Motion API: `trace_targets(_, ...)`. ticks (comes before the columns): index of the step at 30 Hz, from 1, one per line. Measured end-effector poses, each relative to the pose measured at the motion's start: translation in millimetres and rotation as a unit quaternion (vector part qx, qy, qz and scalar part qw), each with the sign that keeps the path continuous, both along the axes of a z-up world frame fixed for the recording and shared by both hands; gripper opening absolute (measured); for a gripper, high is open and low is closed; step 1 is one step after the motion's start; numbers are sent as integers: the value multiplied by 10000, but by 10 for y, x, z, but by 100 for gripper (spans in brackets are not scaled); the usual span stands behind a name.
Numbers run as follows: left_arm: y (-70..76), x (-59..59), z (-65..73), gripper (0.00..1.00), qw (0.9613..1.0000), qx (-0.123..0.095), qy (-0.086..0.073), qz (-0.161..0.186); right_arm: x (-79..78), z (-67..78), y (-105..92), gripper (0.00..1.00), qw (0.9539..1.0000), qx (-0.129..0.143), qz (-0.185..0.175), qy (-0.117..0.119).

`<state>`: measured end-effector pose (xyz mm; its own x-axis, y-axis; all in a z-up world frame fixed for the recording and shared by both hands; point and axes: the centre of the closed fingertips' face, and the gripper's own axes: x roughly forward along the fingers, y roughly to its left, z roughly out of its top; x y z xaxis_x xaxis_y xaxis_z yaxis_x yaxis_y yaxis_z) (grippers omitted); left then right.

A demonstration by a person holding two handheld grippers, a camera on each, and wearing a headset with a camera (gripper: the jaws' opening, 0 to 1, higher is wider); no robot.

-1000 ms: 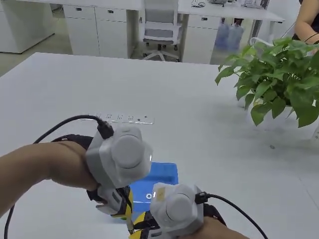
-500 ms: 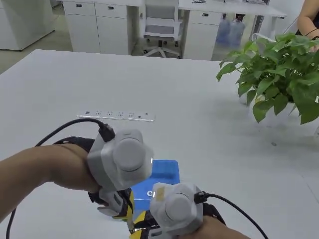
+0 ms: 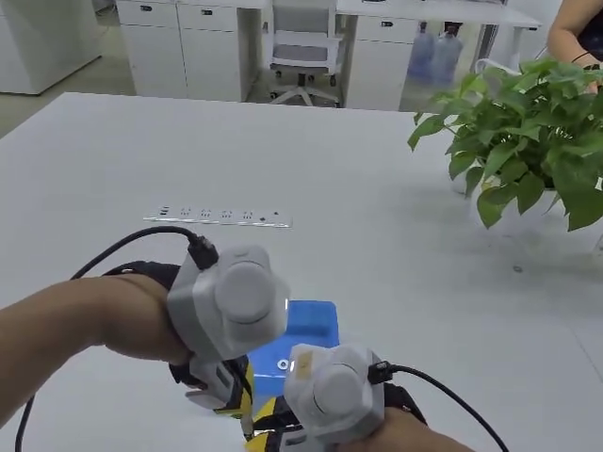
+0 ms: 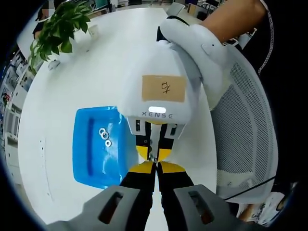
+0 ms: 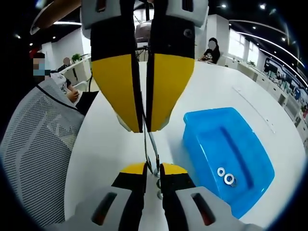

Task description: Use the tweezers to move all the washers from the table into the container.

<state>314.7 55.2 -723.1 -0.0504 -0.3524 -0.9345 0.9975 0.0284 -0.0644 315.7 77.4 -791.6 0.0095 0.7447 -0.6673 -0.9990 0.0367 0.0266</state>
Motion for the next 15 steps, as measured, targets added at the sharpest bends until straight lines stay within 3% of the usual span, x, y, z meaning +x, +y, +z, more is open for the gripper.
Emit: trace_targets(15,-10,13,-17,6,9999,-126,-30,-2,1,28,7,11,10000,34,-29,-35)
